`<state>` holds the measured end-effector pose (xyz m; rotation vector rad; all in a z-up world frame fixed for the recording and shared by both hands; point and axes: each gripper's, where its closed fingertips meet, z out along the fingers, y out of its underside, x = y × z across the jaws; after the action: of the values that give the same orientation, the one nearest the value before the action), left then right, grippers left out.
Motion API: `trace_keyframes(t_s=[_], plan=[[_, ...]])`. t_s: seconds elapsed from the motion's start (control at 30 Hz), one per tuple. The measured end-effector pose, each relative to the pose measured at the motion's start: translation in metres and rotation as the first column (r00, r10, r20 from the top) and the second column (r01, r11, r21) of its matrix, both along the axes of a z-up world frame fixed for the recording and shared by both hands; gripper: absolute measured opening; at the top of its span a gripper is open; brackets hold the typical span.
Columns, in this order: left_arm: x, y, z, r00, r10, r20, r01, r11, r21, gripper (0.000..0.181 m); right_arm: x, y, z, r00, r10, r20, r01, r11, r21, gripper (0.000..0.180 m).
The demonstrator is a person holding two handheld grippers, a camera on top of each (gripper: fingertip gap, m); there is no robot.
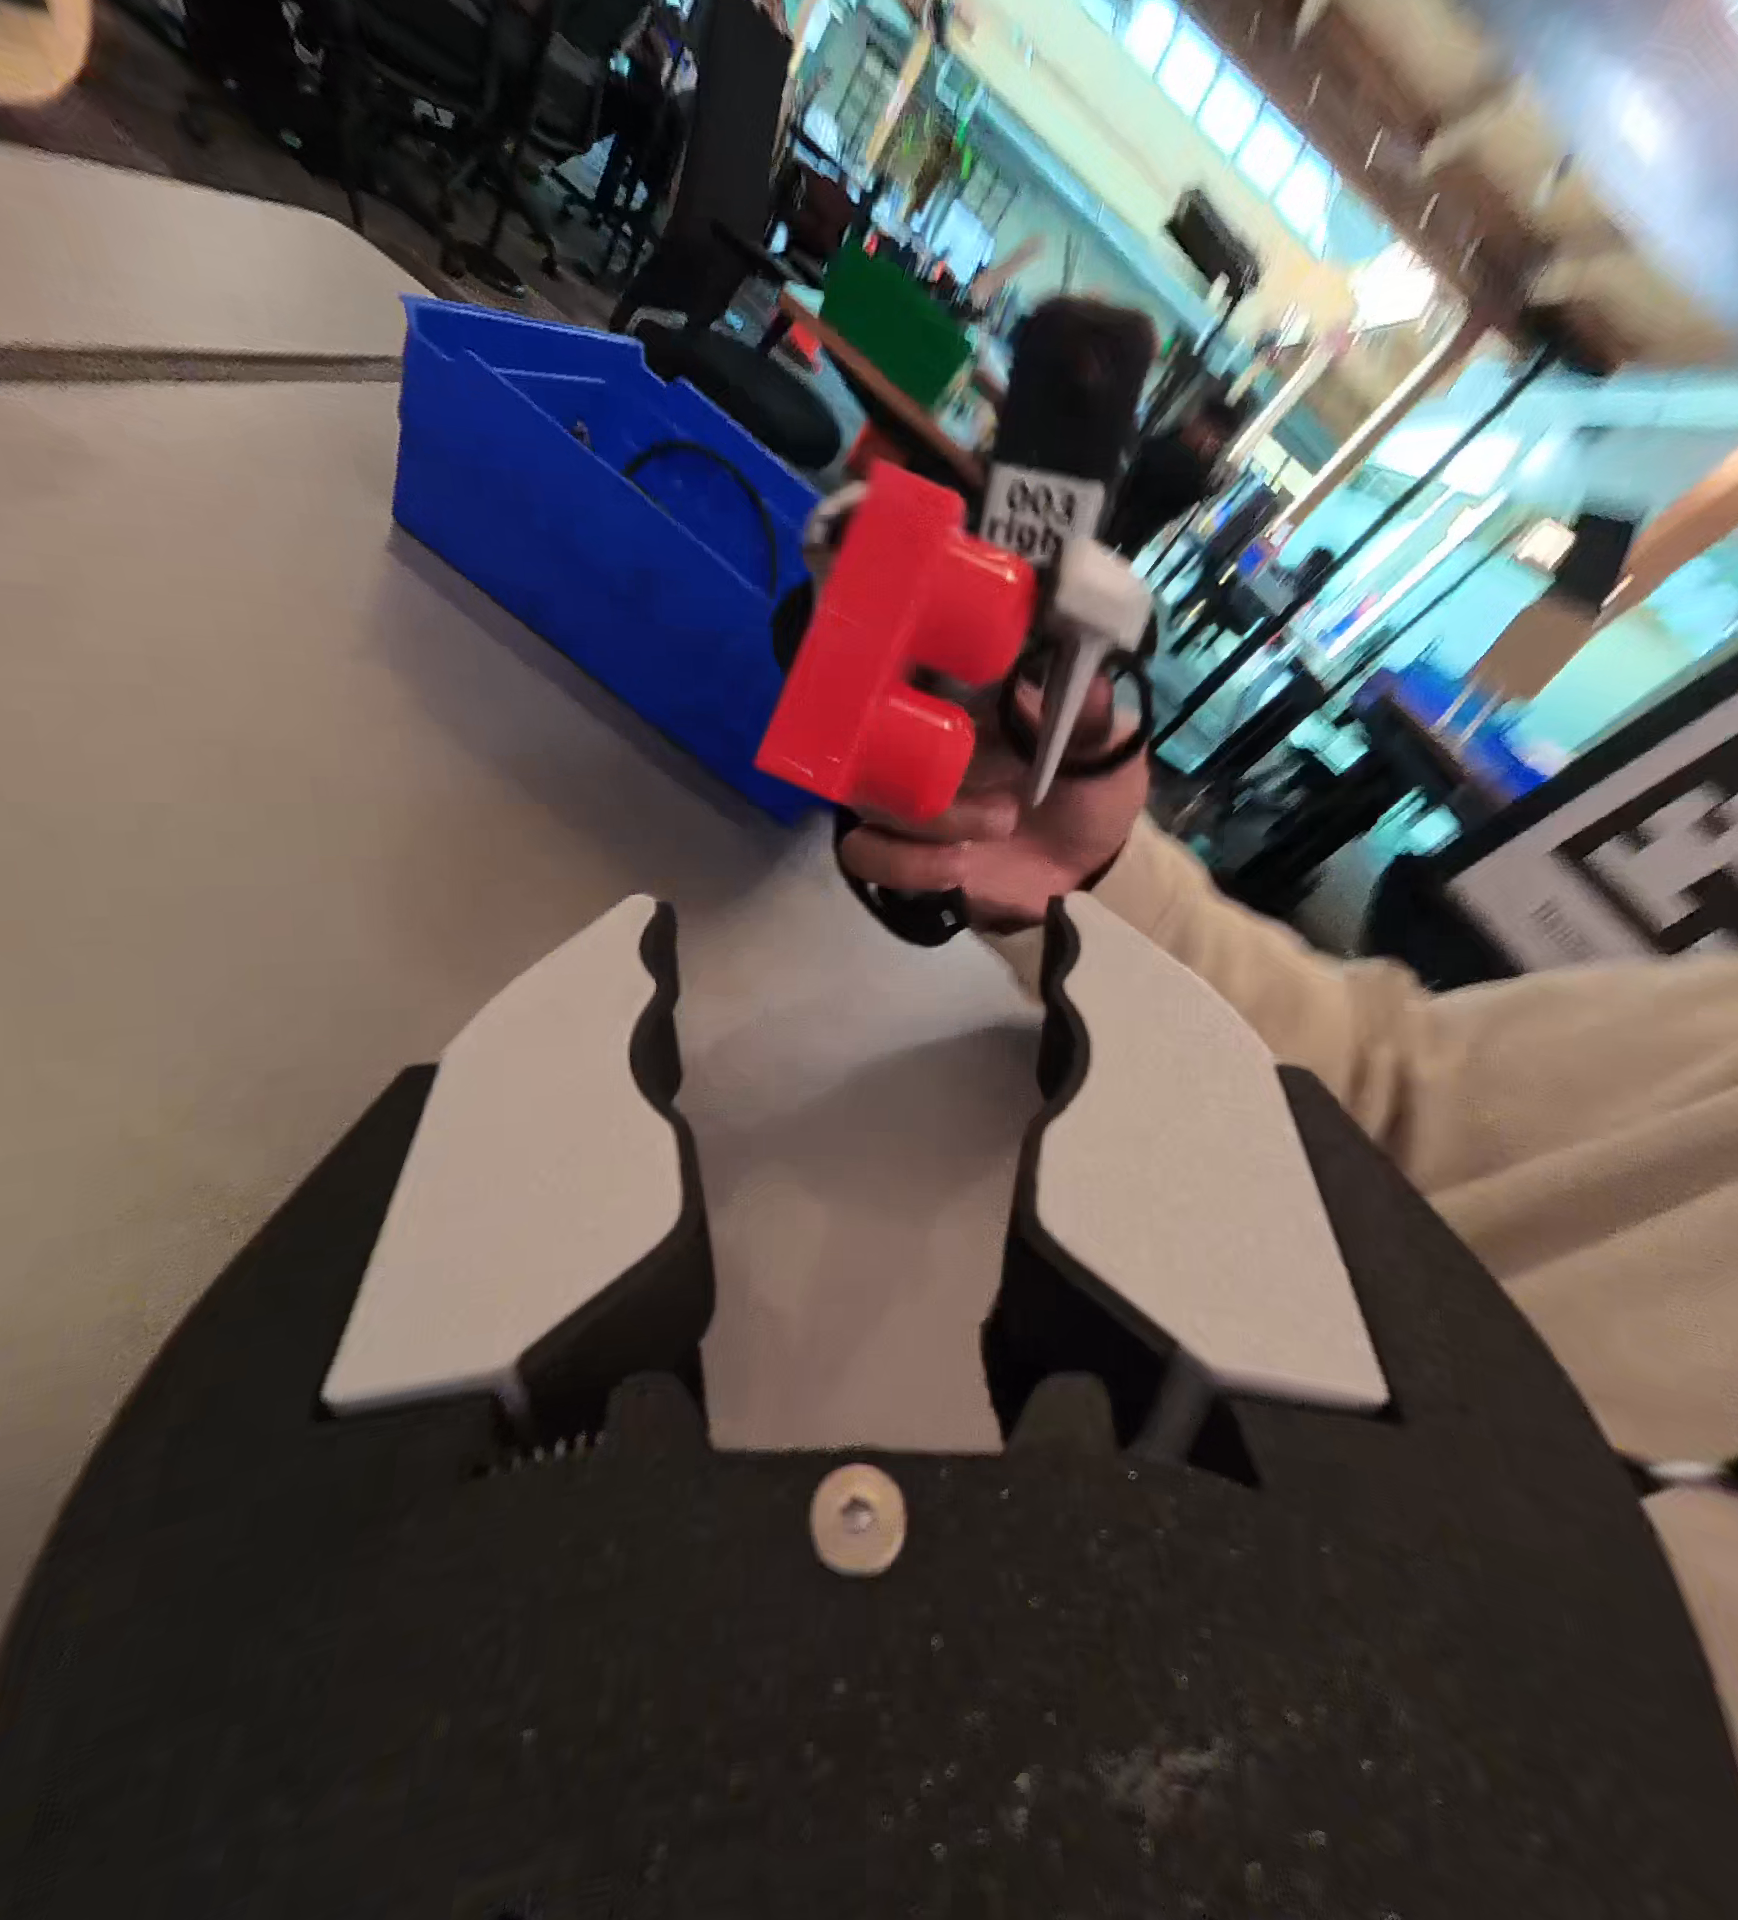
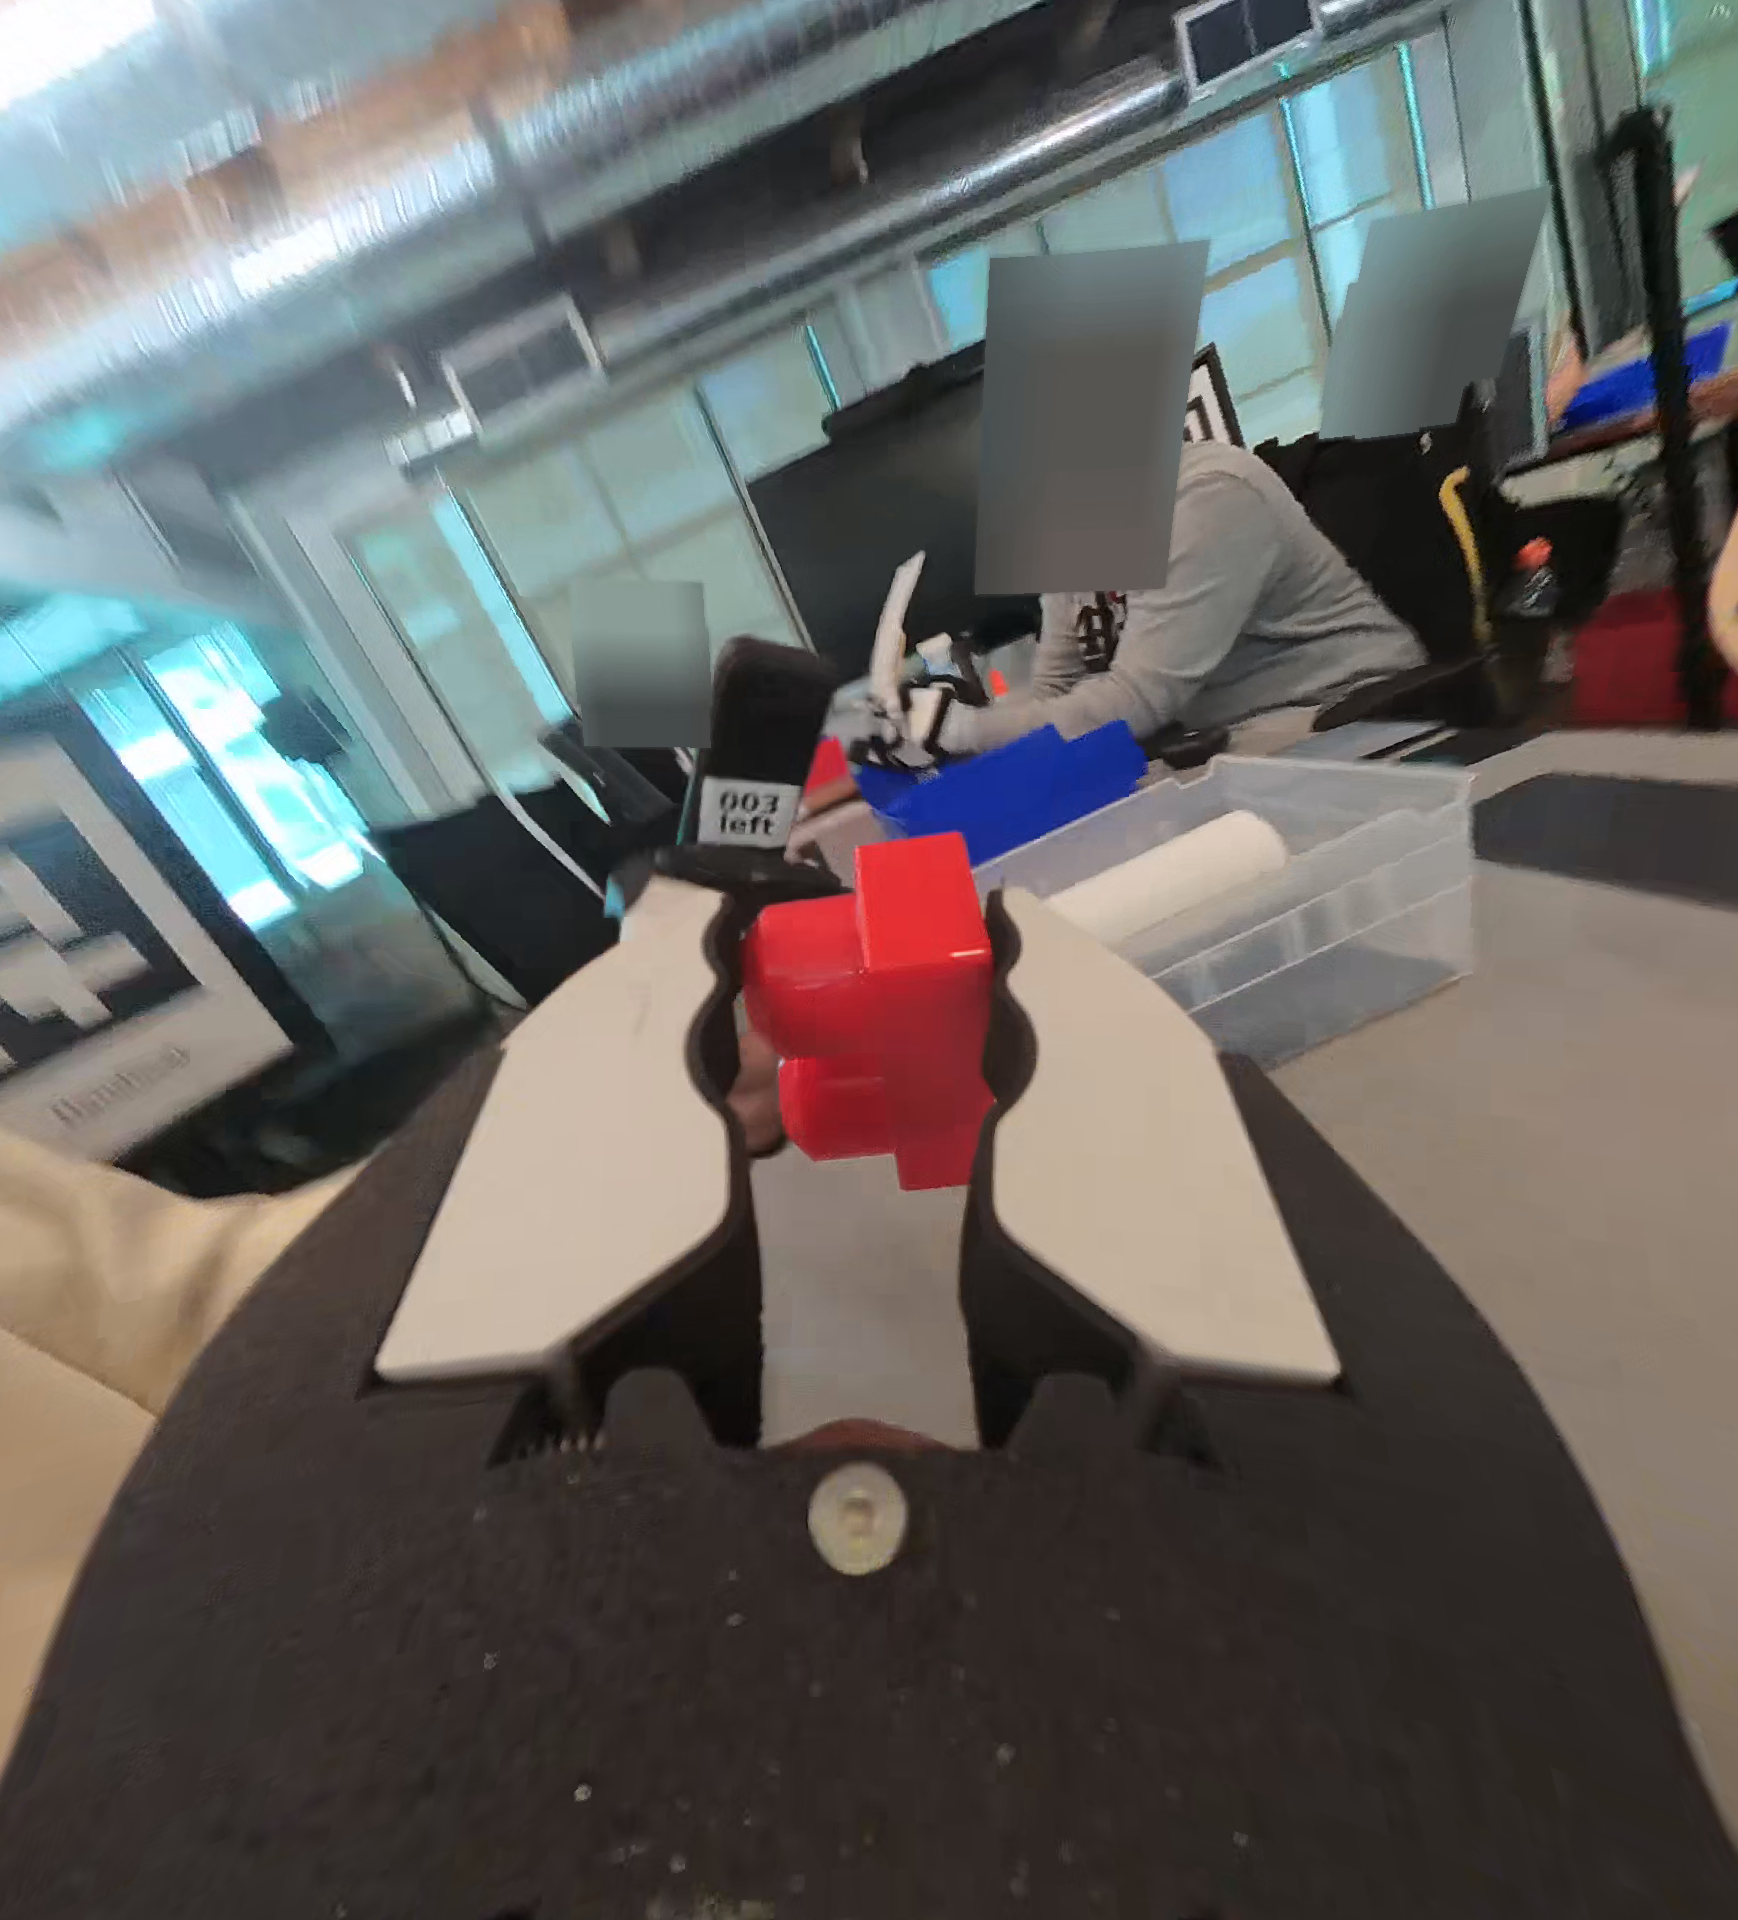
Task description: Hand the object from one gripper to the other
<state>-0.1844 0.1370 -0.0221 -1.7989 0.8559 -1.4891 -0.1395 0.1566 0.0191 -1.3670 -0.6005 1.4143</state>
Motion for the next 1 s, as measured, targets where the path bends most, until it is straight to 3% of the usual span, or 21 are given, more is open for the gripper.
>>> trace_keyframes(t_s=[0.13, 0.27, 0.4, 0.47, 0.63, 0.8, 0.9, 1.0], plan=[[0.014, -0.009, -0.014, 0.985, 0.030, -0.172, 0.021, 0.957, 0.288, 0.066, -0.004, 0.016, -0.013, 0.985, 0.039, -0.169, -0.096, 0.933, -0.346, 0.044], [0.008, 0.010, -0.022, 0.913, 0.255, -0.318, -0.067, 0.863, 0.500, 0.069, 0.003, 0.036, -0.030, 0.936, -0.107, -0.337, -0.131, 0.780, -0.612, 0.044], [0.005, 0.022, -0.021, 0.819, 0.463, -0.339, -0.100, 0.697, 0.710, 0.067, 0.000, 0.037, -0.033, 0.859, -0.198, -0.472, -0.232, 0.671, -0.704, 0.044], [0.006, 0.023, -0.020, 0.791, 0.520, -0.322, -0.098, 0.628, 0.772, 0.061, -0.011, 0.031, -0.036, 0.861, -0.193, -0.470, -0.244, 0.653, -0.717, 0.044], [0.012, 0.015, -0.015, 0.812, 0.509, -0.285, -0.093, 0.596, 0.798, 0.036, -0.031, 0.023, -0.042, 0.849, -0.170, -0.500, -0.310, 0.606, -0.733, 0.044], [0.008, 0.017, -0.019, 0.806, 0.511, -0.300, -0.081, 0.597, 0.798, 0.034, -0.034, 0.022, -0.045, 0.860, -0.135, -0.492, -0.314, 0.619, -0.720, 0.045], [0.005, 0.016, -0.015, 0.823, 0.492, -0.284, -0.101, 0.618, 0.779, 0.034, -0.034, 0.022, -0.044, 0.926, -0.060, -0.374, -0.222, 0.713, -0.665, 0.046], [-0.003, 0.018, -0.009, 0.851, 0.459, -0.255, -0.145, 0.672, 0.726, 0.034, -0.022, 0.029, -0.047, 0.988, -0.055, -0.141, -0.029, 0.845, -0.534, 0.054]])
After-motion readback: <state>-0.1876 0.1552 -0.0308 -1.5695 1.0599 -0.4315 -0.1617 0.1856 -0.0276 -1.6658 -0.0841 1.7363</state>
